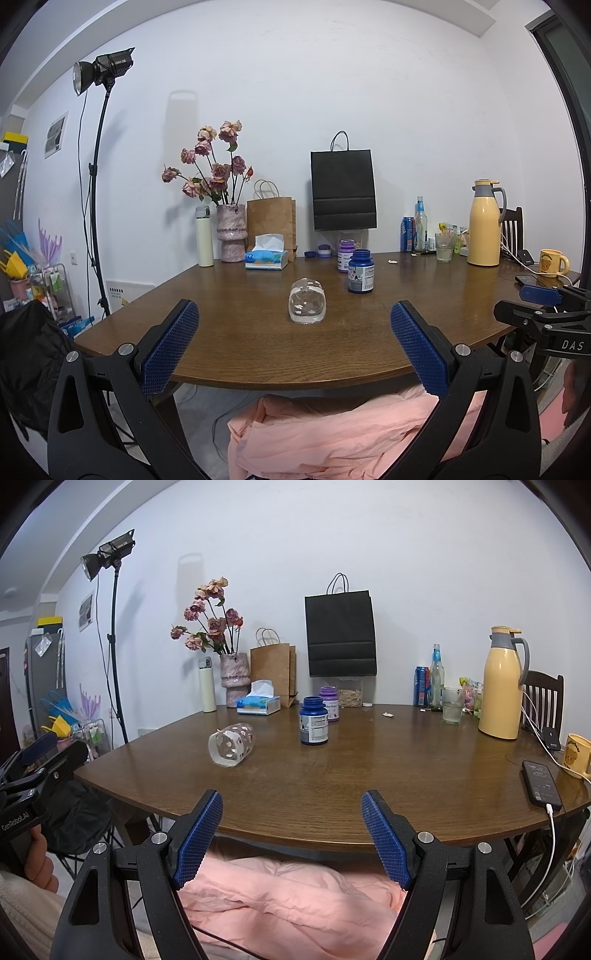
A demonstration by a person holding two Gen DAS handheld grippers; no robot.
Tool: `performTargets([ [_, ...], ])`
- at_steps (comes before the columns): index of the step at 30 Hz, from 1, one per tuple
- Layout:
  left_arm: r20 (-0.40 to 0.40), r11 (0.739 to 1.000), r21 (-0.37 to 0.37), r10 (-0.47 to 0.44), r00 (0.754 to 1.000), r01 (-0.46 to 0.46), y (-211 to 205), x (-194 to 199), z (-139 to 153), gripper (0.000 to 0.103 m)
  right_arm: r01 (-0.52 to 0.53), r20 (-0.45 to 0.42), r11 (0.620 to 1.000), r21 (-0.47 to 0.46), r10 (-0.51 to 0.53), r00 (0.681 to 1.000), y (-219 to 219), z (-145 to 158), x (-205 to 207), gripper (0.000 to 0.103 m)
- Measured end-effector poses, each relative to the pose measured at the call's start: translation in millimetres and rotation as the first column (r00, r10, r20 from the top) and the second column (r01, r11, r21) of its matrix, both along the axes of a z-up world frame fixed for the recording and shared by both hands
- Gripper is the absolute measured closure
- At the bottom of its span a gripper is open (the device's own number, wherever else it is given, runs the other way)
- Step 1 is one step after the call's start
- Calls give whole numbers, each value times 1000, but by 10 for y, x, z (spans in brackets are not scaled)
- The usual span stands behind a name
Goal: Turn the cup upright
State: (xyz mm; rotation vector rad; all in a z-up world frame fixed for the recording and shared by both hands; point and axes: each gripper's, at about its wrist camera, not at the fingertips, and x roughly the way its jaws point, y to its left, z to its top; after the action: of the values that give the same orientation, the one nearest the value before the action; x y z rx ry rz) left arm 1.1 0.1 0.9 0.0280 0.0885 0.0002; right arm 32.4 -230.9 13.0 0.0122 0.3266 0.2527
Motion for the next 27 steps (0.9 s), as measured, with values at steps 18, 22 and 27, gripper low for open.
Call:
performTargets([
  [18, -1, 1000, 0, 0, 1000, 0, 25, 11, -3, 0, -1, -3, 1000, 3, 1, 1000, -1, -45, -14, 20],
  [22, -1, 1000, 1, 0, 1000, 0, 23, 10, -4, 0, 0, -4, 1000, 3, 0, 1000, -3, -41, -12, 20],
  [27, -7, 1000, -2, -6, 1000, 6, 27, 21, -8, 0, -3, -4, 1000, 1, 3, 1000, -4, -42, -8, 20],
])
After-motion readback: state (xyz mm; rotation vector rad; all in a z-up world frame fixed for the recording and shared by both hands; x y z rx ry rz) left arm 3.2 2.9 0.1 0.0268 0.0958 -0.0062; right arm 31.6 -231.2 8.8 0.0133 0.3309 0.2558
